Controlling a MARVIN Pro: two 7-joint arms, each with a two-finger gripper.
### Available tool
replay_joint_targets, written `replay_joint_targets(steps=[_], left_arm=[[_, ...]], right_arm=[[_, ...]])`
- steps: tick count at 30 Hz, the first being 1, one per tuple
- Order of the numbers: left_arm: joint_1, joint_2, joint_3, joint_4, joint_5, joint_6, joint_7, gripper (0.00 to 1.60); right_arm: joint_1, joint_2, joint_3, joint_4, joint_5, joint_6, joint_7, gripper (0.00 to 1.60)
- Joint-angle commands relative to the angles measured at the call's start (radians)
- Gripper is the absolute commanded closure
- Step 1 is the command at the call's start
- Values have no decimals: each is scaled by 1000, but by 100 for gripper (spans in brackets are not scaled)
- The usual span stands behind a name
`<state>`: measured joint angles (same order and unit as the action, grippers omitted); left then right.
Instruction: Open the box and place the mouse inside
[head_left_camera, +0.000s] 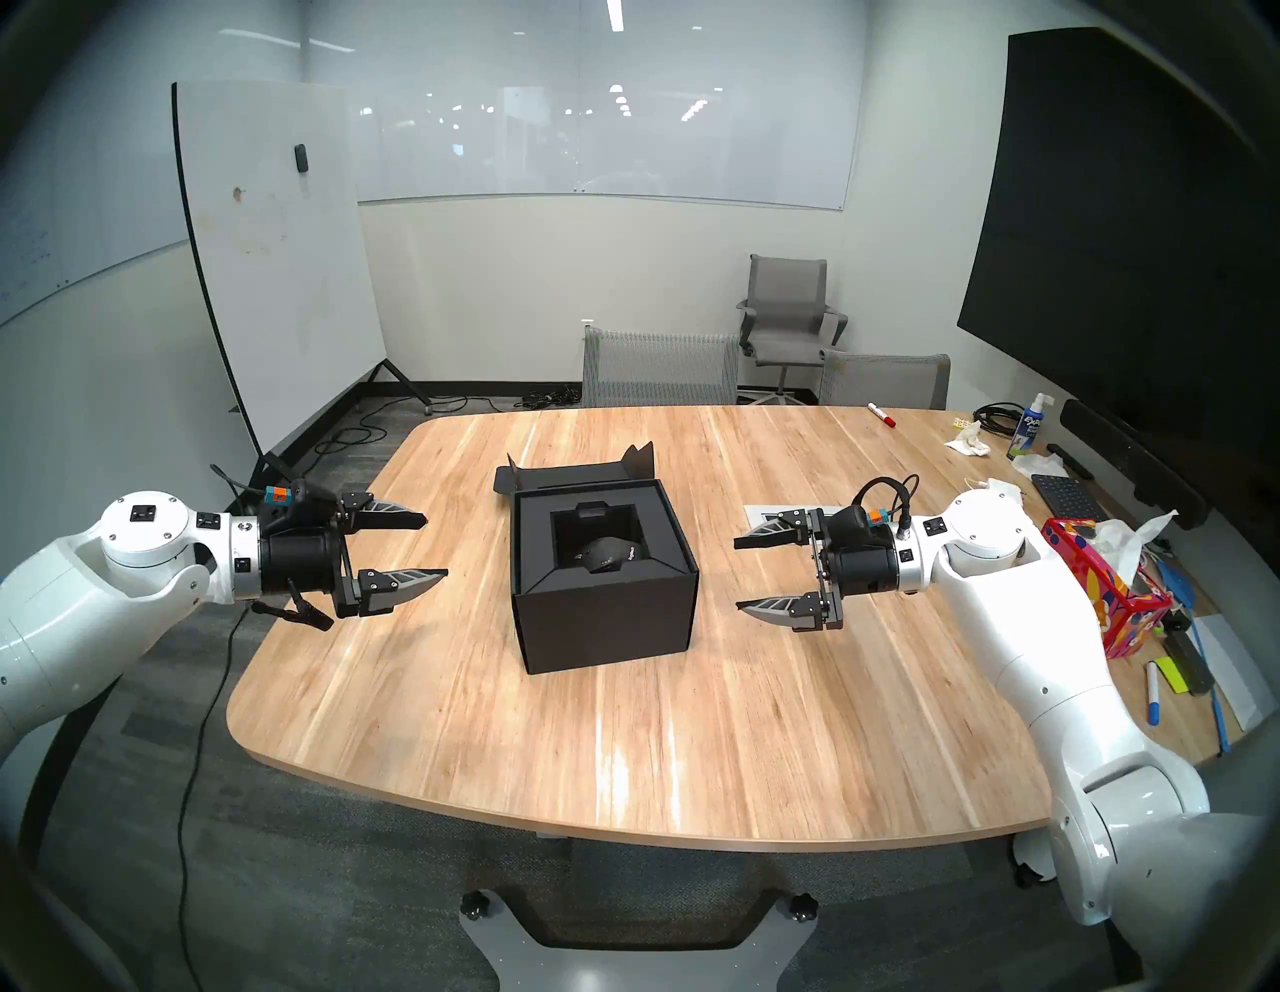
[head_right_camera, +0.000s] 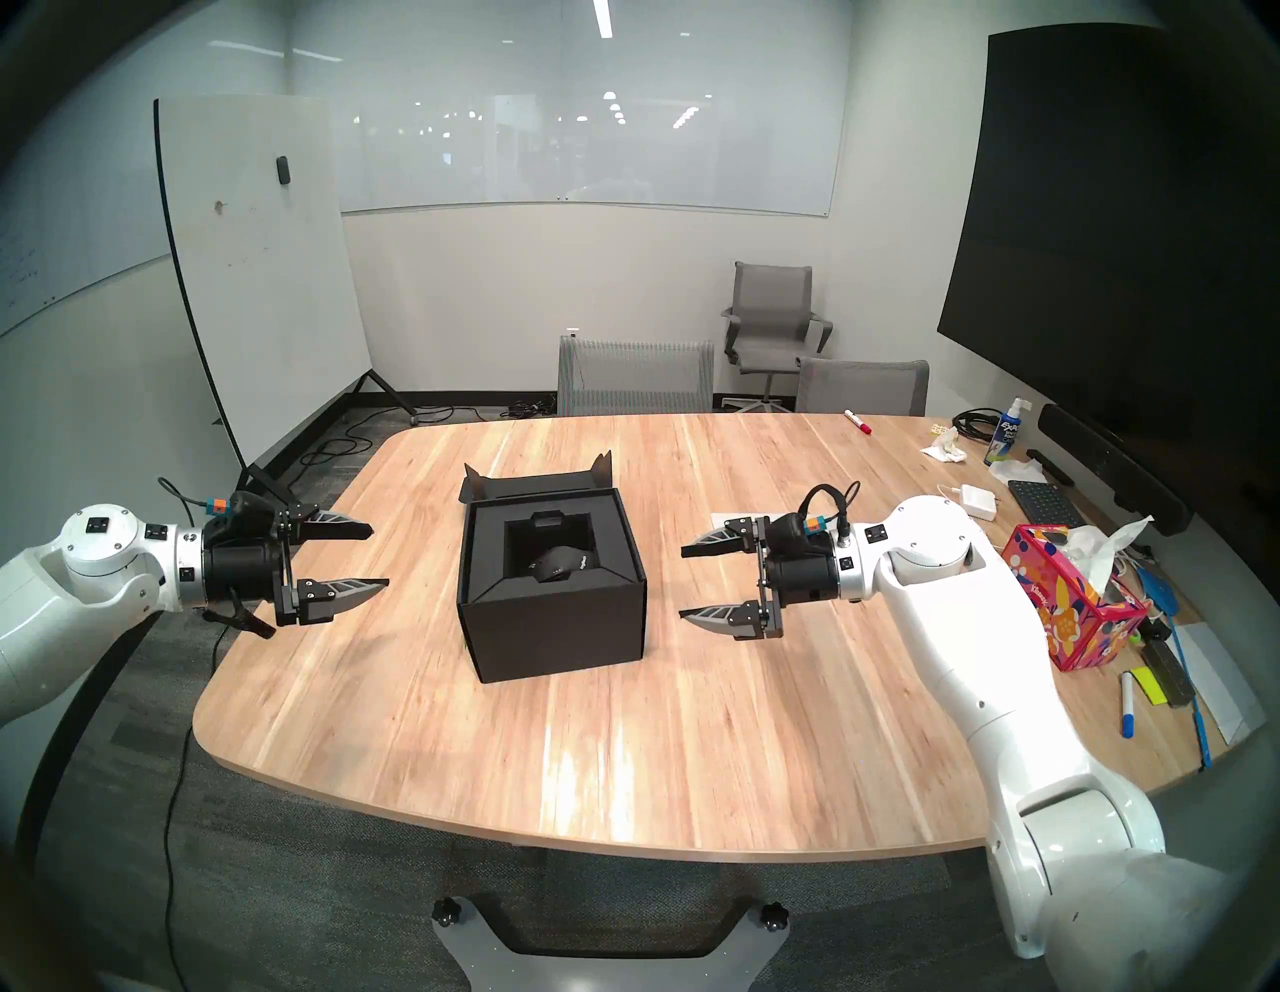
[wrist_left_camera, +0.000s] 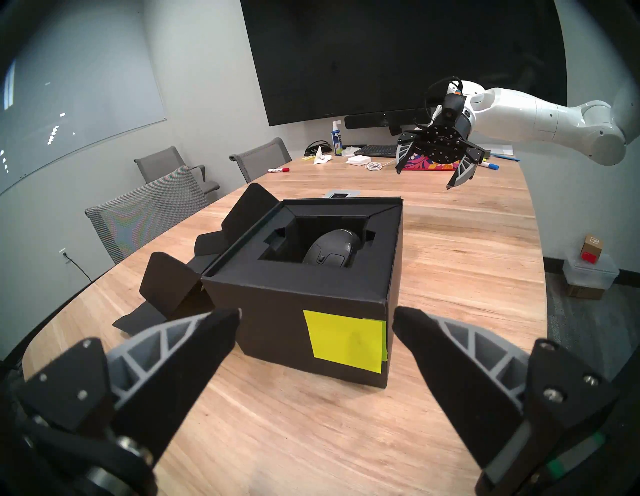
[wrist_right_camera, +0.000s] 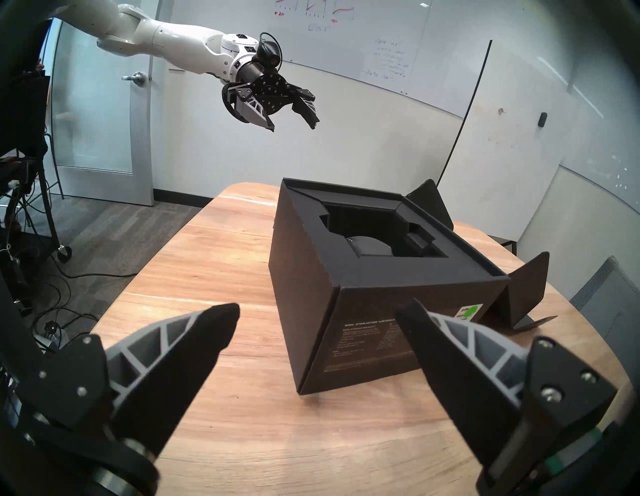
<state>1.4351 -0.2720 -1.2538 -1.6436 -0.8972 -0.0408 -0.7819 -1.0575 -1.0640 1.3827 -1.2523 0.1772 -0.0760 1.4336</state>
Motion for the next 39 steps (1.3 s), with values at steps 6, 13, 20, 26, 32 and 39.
replay_joint_targets(steps=[6, 13, 20, 26, 32, 39], left_arm=[[-13, 5, -10, -4, -2, -3, 1, 0], [-14, 6, -9, -4, -2, -3, 2, 0], [-17, 7, -7, -4, -3, -3, 3, 0], [-18, 7, -6, -4, -3, -3, 4, 0], [-20, 8, -4, -4, -3, -4, 5, 0], [-22, 9, -3, -4, -3, -4, 6, 0]], right_arm=[[-103, 29, 58, -96, 24, 42, -36, 0], [-163, 35, 90, -142, 33, 63, -58, 0], [-220, 39, 138, -215, 47, 81, -88, 0], [-265, 39, 175, -271, 58, 92, -110, 0], [-319, 33, 212, -329, 69, 106, -134, 0], [-384, 24, 255, -397, 83, 125, -163, 0]])
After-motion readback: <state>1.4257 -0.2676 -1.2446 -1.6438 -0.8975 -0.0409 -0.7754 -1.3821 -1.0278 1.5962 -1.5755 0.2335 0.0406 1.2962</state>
